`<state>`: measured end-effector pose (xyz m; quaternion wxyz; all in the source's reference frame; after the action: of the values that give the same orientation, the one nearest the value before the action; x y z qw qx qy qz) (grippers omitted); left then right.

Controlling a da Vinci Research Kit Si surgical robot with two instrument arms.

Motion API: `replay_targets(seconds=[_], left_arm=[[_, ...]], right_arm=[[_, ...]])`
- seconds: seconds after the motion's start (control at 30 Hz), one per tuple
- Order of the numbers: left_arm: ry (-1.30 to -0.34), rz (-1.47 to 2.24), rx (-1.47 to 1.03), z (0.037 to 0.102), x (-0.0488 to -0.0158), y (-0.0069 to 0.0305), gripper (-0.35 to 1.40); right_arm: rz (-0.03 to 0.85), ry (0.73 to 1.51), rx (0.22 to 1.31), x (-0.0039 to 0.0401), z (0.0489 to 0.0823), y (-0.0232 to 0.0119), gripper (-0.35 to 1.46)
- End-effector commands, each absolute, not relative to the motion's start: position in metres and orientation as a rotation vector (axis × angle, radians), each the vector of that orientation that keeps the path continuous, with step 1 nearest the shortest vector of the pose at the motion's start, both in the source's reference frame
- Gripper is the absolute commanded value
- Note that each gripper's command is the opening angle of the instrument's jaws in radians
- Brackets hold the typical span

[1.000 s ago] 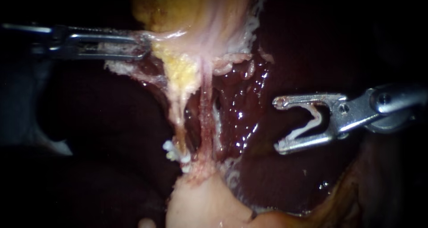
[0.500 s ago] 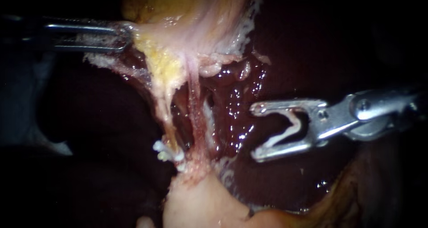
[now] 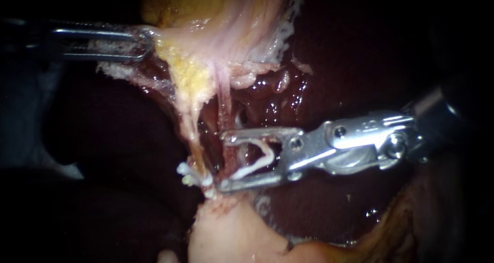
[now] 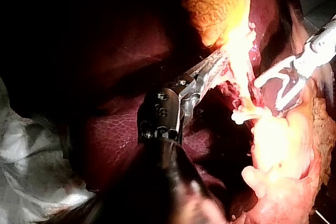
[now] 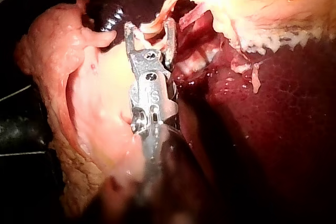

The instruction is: Clipping third clip left tube

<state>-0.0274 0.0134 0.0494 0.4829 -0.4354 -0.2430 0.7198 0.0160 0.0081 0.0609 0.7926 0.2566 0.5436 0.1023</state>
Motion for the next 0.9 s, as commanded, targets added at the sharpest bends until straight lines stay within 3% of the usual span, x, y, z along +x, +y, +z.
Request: replay_targets(seconds=[0.03,0.4,0.9], left_arm=[[-0.592,1.754,-1.061,0.0495,-0.0274,0.0134,-0.35],[-0.59,1.754,-1.061,0.0496,-0.0276,0.0133,-0.35],[-0.588,1.754,-1.061,0.0498,-0.0277,0.0132,-0.35]], right_arm=[[0.22,1.168,0.548,0.0161,0.0614,0.0082,0.49],[0.219,1.174,0.547,0.0163,0.0647,0.0102,0.49],[0.217,1.343,0.709,0.0214,0.0639,0.0101,0.46]])
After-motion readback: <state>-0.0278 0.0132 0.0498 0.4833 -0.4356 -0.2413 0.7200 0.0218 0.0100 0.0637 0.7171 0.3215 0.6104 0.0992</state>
